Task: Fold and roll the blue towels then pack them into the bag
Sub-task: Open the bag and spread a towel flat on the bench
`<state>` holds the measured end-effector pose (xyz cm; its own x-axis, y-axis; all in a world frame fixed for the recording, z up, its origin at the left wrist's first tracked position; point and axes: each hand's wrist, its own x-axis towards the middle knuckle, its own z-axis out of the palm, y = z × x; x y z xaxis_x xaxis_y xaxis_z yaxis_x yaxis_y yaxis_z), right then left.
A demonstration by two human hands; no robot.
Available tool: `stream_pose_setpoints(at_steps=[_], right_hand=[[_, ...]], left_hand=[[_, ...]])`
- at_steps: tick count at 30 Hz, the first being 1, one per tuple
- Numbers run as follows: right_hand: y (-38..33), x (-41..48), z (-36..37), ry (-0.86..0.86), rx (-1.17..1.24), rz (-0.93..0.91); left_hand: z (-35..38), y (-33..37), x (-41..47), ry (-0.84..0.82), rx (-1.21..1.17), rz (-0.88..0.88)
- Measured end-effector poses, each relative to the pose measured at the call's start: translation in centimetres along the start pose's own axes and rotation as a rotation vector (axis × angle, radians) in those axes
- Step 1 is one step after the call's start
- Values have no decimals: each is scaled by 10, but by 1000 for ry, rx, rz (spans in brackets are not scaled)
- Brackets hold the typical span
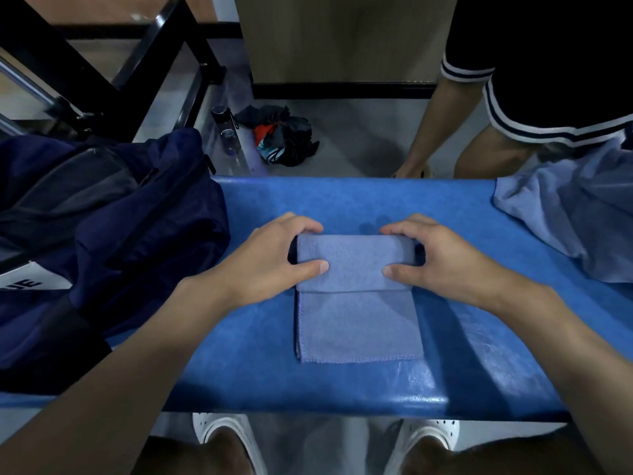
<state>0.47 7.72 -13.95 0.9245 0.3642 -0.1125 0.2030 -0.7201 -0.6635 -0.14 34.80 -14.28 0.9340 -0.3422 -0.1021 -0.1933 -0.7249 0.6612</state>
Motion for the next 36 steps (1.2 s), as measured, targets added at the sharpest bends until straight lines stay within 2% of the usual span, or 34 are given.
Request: stream_pose_setpoints(at_steps=[4, 6, 11, 16, 21, 28, 36], right_hand=[[-7, 3, 2, 184, -104, -90], [-11, 1, 3, 203, -145, -137], [-14, -15, 1, 82, -24, -162], [-17, -27, 6, 55, 138, -181], [-15, -33, 7, -8, 101, -132], [-13, -40, 11, -134, 61, -102], [-17, -33, 14, -124, 62, -86]], left_hand=[[-1, 0, 1, 110, 12, 92], [-1, 4, -1, 135, 41, 135], [0, 9, -13, 28, 32, 224], [7, 17, -27, -49, -133, 214], [14, 19, -29, -40, -140, 219], [18, 17, -32, -156, 93, 179], [15, 8, -25, -76, 10, 195]])
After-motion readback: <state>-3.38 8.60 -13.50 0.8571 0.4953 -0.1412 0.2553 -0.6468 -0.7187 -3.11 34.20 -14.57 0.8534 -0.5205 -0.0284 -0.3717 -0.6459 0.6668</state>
